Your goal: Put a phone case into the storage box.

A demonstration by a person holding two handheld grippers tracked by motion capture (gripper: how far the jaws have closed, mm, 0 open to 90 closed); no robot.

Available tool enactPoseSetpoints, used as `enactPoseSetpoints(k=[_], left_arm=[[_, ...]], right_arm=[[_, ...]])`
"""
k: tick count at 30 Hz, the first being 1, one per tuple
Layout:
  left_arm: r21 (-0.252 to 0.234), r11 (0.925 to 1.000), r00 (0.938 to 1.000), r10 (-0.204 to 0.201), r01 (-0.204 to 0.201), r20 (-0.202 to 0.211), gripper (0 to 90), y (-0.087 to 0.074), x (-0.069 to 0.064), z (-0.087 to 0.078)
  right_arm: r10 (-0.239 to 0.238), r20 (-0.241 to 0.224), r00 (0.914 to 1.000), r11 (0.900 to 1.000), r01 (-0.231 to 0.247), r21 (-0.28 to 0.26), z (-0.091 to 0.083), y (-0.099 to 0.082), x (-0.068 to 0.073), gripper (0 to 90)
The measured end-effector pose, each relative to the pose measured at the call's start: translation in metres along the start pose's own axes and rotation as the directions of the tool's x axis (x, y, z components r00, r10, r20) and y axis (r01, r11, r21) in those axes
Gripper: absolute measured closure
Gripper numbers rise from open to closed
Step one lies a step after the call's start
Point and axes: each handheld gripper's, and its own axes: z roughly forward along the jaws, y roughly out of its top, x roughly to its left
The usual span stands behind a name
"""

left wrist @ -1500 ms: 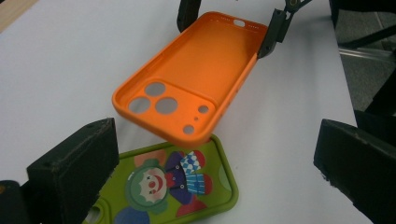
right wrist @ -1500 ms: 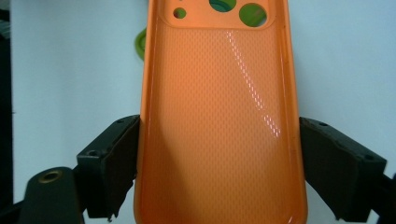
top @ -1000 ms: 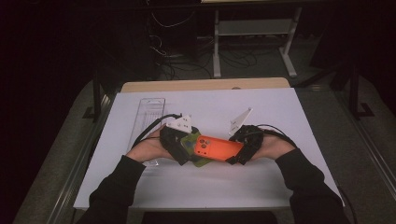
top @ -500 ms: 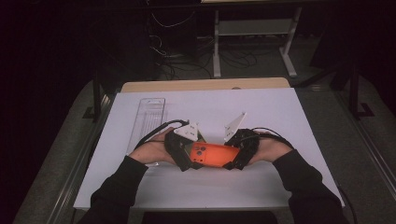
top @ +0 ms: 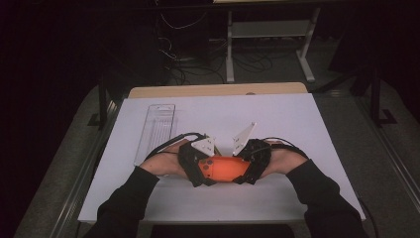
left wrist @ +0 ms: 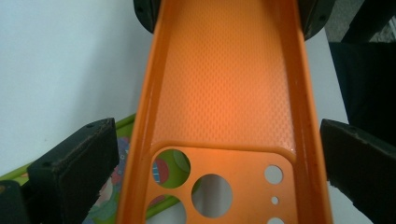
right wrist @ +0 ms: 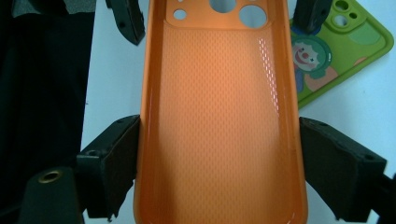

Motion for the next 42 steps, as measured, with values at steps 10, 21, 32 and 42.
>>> enactPoseSetpoints(k=[10, 21, 32, 42], left_arm=[[-0.002, 0.9997, 0.9996, -0.026, 0.026, 0.009, 4.9, -0.001, -0.001, 0.003], [-0.017, 0.9999, 0.9996, 0.004, -0.003, 0.028, 15.0, -0.001, -0.001, 0.001], [-0.007, 0.9997, 0.9995, -0.023, 0.023, 0.021, 16.1, 0.002, -0.001, 0.001], [-0.017, 0.9872, 0.9829, -0.16, 0.159, -0.092, 16.0, 0.001, 0.005, 0.004]], right_arm=[[-0.011, -0.006, 0.9999, 0.9996, 0.011, -0.028, -0.004, 0.001, 0.001, 15.3], [-0.008, -0.014, 0.9999, 0.9992, 0.008, -0.038, -0.007, 0.0, 0.001, 15.3], [0.017, -0.01, 0.9998, 0.9965, -0.018, -0.081, -0.01, -0.008, -0.001, 10.4], [0.194, 0.112, 0.9746, 0.9601, -0.165, -0.226, -0.037, -0.04, -0.015, 2.9]])
